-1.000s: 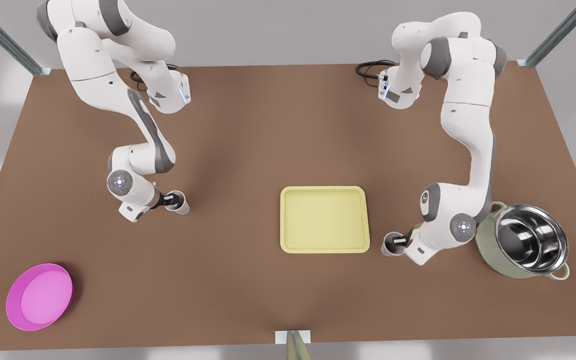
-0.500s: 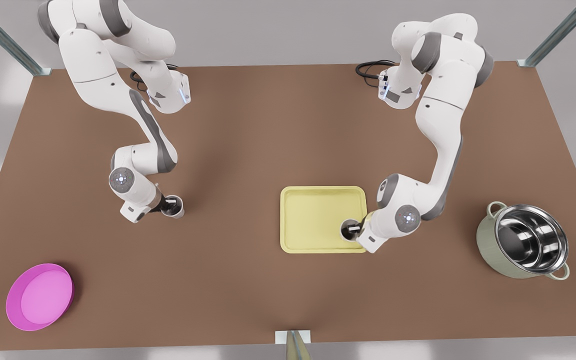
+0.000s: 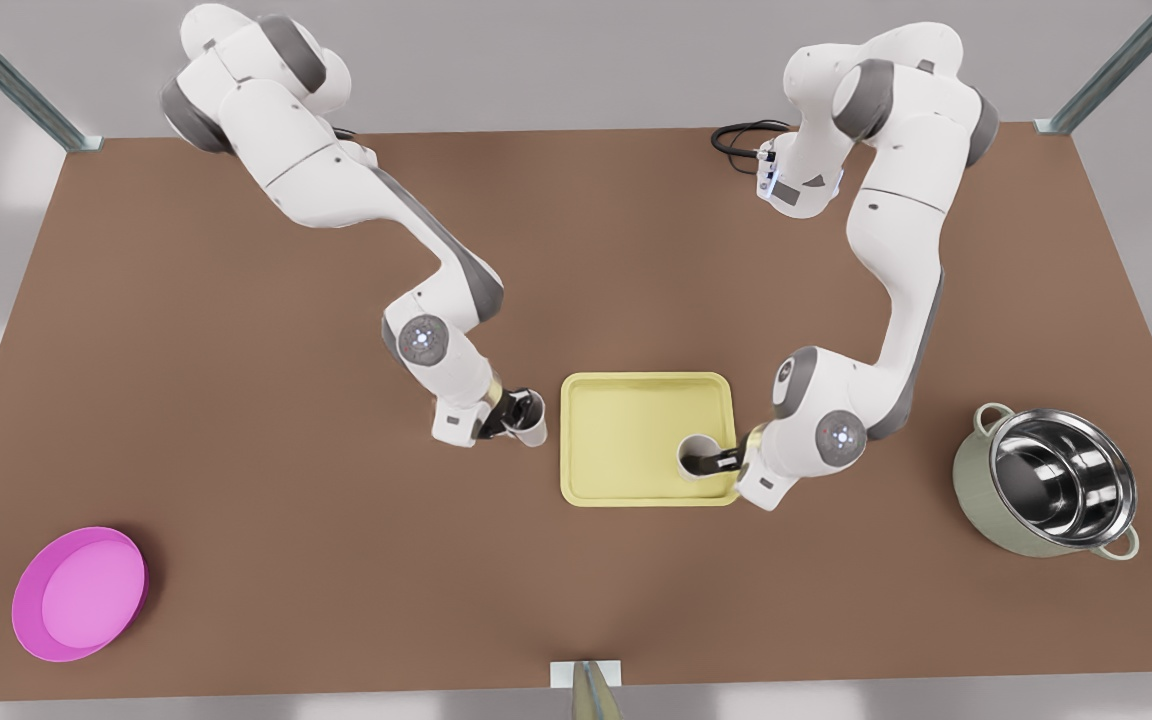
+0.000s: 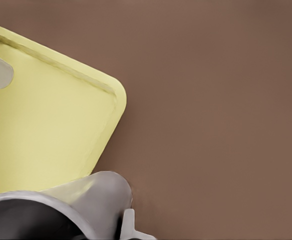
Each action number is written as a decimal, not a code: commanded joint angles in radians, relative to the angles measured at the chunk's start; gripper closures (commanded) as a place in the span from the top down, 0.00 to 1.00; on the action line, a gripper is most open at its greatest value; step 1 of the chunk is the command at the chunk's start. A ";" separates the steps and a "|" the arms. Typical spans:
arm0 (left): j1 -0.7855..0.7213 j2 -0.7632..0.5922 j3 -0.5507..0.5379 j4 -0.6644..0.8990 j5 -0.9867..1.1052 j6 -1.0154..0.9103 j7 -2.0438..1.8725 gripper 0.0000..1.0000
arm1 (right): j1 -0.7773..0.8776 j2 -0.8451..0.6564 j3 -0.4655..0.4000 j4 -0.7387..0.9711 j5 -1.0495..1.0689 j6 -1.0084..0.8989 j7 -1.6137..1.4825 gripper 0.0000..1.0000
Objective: Use both arms to respectively pick up the white IKEA cups from the middle-left and middle-right positions, then place the white IKEA cups onto the middle-middle tray, ensuring that the cups remain upright and do not tip over
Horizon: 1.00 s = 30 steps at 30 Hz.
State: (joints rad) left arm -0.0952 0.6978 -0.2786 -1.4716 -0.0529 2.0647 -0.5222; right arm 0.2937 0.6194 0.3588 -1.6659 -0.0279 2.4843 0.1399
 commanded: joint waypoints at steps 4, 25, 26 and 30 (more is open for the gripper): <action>0.022 -0.169 0.004 0.092 0.085 -0.461 -0.121 1.00 | 0.061 0.114 0.000 0.129 0.013 -0.010 0.489 0.21; 0.052 -0.414 0.200 0.094 0.133 -0.730 0.591 1.00 | 0.122 0.249 -0.012 0.255 0.052 -0.062 0.451 1.00; 0.052 -0.413 0.202 0.090 0.133 -0.727 0.590 1.00 | 0.119 0.247 -0.012 0.255 0.054 -0.062 0.445 1.00; 0.057 -0.394 0.200 0.091 0.133 -0.709 0.591 1.00 | 0.111 0.240 -0.011 0.250 0.057 -0.065 0.452 1.00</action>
State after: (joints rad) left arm -0.0400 0.3016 -0.0781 -1.3809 0.0815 1.3525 -0.0958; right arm 0.4065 0.8614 0.3473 -1.4154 0.0264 2.4222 0.5135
